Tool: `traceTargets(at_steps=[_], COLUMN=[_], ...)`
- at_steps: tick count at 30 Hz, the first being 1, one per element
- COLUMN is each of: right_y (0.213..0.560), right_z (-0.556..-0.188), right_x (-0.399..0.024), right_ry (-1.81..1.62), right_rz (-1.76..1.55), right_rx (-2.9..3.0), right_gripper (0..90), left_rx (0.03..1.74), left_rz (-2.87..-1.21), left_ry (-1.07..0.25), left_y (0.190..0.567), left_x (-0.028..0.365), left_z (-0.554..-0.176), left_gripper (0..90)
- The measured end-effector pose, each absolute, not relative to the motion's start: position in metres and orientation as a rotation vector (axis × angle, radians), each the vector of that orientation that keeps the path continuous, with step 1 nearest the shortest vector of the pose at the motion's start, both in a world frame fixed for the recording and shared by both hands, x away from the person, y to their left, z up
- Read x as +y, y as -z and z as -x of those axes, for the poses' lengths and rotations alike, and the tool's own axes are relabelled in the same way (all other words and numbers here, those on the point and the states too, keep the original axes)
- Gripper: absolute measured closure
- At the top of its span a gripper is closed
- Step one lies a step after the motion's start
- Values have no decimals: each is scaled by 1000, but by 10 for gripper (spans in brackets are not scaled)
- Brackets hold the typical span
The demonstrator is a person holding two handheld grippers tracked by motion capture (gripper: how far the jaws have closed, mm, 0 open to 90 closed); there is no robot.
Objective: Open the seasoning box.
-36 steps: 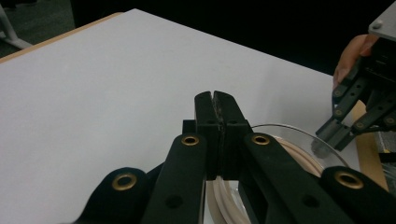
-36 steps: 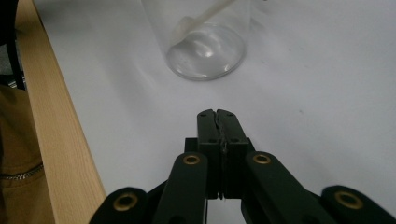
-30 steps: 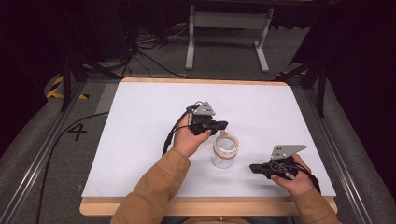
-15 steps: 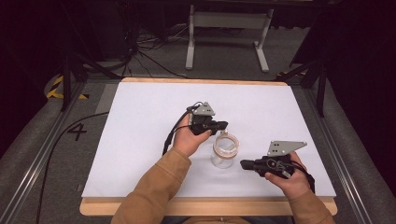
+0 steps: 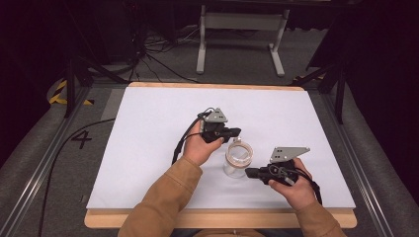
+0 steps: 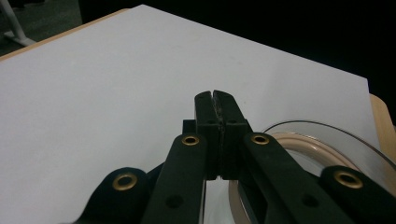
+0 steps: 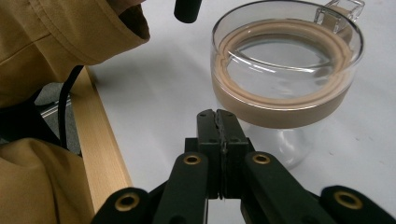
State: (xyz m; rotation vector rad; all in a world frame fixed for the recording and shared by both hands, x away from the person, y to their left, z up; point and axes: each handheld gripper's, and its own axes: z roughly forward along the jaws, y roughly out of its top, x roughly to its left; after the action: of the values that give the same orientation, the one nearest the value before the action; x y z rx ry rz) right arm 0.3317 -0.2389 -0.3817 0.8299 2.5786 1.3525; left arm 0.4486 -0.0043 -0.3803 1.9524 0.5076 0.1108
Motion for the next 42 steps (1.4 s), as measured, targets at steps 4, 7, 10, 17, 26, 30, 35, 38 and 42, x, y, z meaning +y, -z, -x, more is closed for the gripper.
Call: traceTargets(at_steps=[4,7,10,17,26,30,35,38,42], right_y=[382,382,383,383,377,376,374,374,372], right_z=[-332,-332,-333,-333,-341,-342,-343,-343,-345], right_x=[-239,-239,-236,-235,-236,-236,-238,-239,-240], right_ry=[-1358,-1359,-1357,-1366,-1466,-1481,-1490,-1499,-1522], right_rz=[-837,-839,-835,-833,-875,-875,-868,-857,-833], right_rx=[2568,2569,2571,2569,2480,2456,2428,2422,2419], right_gripper=[900,900,900,900,900,900,900,900,900], left_rx=[502,507,504,506,497,499,501,508,518], left_rz=[-1944,-1933,-1932,-1949,-1960,-1954,-1953,-1938,-1928], left_ry=[-116,-97,-103,-102,-110,-110,-123,-124,-117], left_y=[382,383,383,384,384,383,382,378,372], left_x=[-5,-4,-5,-5,-5,-5,-2,2,11], left_z=[-450,-450,-451,-450,-450,-449,-449,-446,-442], left_gripper=[898,898,898,899,899,898,875,868,862])
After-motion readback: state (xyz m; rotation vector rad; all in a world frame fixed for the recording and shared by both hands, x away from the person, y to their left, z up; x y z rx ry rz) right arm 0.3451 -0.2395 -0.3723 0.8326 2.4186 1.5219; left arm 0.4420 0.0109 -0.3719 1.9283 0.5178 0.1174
